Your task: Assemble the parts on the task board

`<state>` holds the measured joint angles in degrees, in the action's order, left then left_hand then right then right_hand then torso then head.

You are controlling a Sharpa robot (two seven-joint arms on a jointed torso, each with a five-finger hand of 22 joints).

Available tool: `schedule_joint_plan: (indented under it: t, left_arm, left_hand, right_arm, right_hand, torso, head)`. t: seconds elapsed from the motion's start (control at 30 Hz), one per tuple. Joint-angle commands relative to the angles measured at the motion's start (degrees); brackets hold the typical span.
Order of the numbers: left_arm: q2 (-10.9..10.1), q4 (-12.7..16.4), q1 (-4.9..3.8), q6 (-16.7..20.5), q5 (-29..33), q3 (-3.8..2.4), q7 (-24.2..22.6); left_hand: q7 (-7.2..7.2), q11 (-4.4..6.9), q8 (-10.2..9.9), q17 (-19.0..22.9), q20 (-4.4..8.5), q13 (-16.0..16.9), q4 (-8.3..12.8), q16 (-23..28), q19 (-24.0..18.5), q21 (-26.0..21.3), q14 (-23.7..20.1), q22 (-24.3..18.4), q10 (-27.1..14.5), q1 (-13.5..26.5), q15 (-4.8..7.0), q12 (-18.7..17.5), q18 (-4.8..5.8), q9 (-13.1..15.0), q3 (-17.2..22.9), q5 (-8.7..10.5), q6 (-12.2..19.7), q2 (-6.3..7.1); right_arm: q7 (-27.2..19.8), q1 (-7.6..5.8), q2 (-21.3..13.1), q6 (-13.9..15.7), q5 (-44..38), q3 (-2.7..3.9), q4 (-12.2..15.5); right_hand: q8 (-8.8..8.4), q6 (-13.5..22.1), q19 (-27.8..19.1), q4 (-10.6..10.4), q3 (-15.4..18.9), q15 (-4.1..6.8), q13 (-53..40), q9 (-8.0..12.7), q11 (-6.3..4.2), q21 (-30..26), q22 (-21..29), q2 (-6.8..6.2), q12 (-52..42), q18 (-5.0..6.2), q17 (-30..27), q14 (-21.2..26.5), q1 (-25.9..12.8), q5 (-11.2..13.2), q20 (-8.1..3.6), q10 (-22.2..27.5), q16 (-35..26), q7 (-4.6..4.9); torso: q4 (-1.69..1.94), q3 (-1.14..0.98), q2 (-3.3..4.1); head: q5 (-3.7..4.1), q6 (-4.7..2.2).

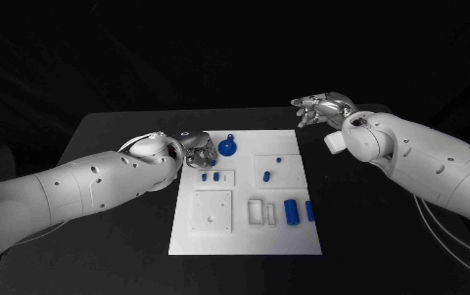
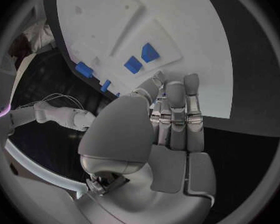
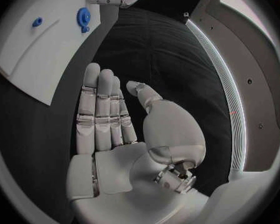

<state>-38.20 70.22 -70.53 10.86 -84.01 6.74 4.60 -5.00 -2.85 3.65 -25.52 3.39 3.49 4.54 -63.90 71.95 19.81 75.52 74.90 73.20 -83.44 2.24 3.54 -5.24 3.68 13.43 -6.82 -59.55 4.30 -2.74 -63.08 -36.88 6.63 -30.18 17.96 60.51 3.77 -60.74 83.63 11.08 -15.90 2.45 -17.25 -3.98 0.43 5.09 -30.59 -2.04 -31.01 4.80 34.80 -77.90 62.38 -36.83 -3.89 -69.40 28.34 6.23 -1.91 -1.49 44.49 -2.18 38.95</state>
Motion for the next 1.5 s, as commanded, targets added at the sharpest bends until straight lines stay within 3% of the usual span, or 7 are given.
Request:
schedule_joint_plan:
  t: [0.03,0.57,0.9,1.07,1.2,1.23,1.5]
  left_arm:
    - [-0.04,-0.06,0.02,-0.21,-0.60,-0.01,0.28]
    - [-1.37,-1.55,0.00,4.22,2.29,-0.12,-2.24]
    - [-3.23,-4.17,-1.89,7.14,24.29,-1.59,-7.82]
    - [-4.45,-4.38,-3.23,6.30,39.00,-1.72,-11.05]
    - [-5.90,-3.19,-4.05,3.25,52.43,-1.74,-14.42]
    - [-6.47,-2.52,-4.25,2.11,56.47,-1.74,-15.42]
    - [-8.78,1.03,-4.66,-2.56,68.27,-1.69,-17.51]
  left_hand:
    - [-0.11,0.04,-0.06,0.10,-0.17,0.04,-0.32,-0.21,0.38,-0.23,-0.40,1.05,-0.54,-0.11,-0.19,-0.10,-0.37,-0.05,0.20,-0.06,-0.26,0.73]
    - [-0.62,-0.75,0.16,1.28,-1.00,0.06,-0.35,0.78,-0.75,-0.61,-2.30,1.09,-2.54,0.08,-0.87,-0.03,-1.07,0.08,1.47,-1.25,-1.74,1.56]
    - [-1.28,1.00,0.06,4.95,-0.45,0.27,0.50,8.46,-3.29,-3.99,-3.77,-0.24,3.37,-0.22,0.02,0.89,0.16,0.08,1.03,-2.14,-4.80,-0.26]
    - [-1.24,0.82,0.11,7.83,-0.16,0.16,1.64,16.27,-3.56,-8.36,-3.11,-3.38,3.19,0.64,-0.19,0.28,1.41,0.02,-1.53,-1.96,-4.93,-1.97]
    - [-1.86,-1.10,0.15,11.77,-1.68,0.01,1.35,25.78,-6.78,-12.92,-5.57,-6.83,-1.39,1.51,-1.90,0.16,1.27,0.04,-1.07,-1.91,-4.00,-2.87]
    - [-2.21,-1.78,0.07,14.86,-2.85,0.04,1.16,33.19,-8.16,-16.07,-5.84,-9.91,-3.02,2.10,-2.99,0.27,1.12,0.00,-0.62,-1.64,-3.37,-3.18]
    - [-2.69,-2.58,0.14,18.61,-4.26,-0.11,1.38,46.92,-8.89,-16.26,-1.76,-18.35,-5.08,3.05,-4.15,-0.09,0.56,-0.05,0.02,-1.79,-1.78,-3.10]
  right_arm:
    - [-0.39,0.03,0.02,-0.69,-0.22,0.04,-0.02]
    - [-0.74,0.06,-0.04,-0.25,-2.87,0.04,-0.53]
    - [-1.92,0.24,-0.47,-1.95,-18.09,0.03,-0.07]
    - [-2.73,0.76,-0.90,-1.31,-30.19,0.03,1.33]
    - [-2.47,1.25,-1.15,-0.57,-40.63,-0.04,2.73]
    - [-2.11,1.42,-1.24,-0.41,-44.06,-0.21,3.37]
    - [1.09,1.87,-1.78,0.75,-58.01,-2.64,7.56]
  right_hand:
    - [-0.17,-0.21,0.18,0.08,0.06,0.17,0.05,-0.02,-0.11,0.20,0.05,-0.44,0.26,-0.44,0.09,-0.39,0.24,-0.38,0.12,-0.32,-0.36,0.05]
    - [-0.20,0.36,-1.08,0.60,-0.13,-0.57,1.49,0.01,0.78,-0.43,0.67,-0.54,2.64,-0.45,-0.25,1.31,0.63,0.32,0.62,2.28,-1.14,0.49]
    - [-0.38,-0.60,0.30,3.80,-0.53,-1.10,13.64,-0.02,3.47,3.76,-3.78,0.26,23.27,1.89,1.84,-0.87,3.45,7.20,1.10,0.51,3.41,1.12]
    - [-0.21,-1.75,1.25,5.00,-1.19,-0.65,13.78,-0.08,3.63,7.19,-7.57,0.30,27.29,2.60,3.38,-3.21,4.92,9.54,0.71,0.10,6.00,0.79]
    - [-0.17,-2.33,1.84,5.06,-2.26,-0.50,13.84,-0.03,3.91,9.88,-10.53,-0.02,27.53,3.12,4.78,-4.85,5.92,11.58,0.57,1.64,8.24,0.65]
    - [-0.15,-1.98,1.81,5.04,-2.72,-0.65,13.83,0.19,4.06,10.49,-11.27,-0.23,27.52,3.26,4.98,-4.92,5.97,11.87,0.71,2.15,8.54,0.77]
    - [-0.22,0.10,1.82,4.90,-2.11,-1.18,13.93,0.41,4.92,11.87,-13.12,-1.54,27.65,3.62,4.93,-5.64,6.69,14.67,1.43,6.00,9.32,0.82]
  torso:
    - [-0.02,-0.02,0.00]
    - [-0.05,-0.07,-0.09]
    - [0.05,-0.16,-0.23]
    - [-0.01,-0.19,-0.47]
    - [-0.06,-0.24,-0.70]
    - [-0.06,-0.24,-0.77]
    - [-0.07,-0.09,-0.77]
  head:
    - [-0.05,0.06]
    - [0.31,-0.39]
    - [0.87,-1.69]
    - [0.97,-2.10]
    - [0.85,-2.36]
    - [0.75,-2.48]
    - [0.75,-3.45]
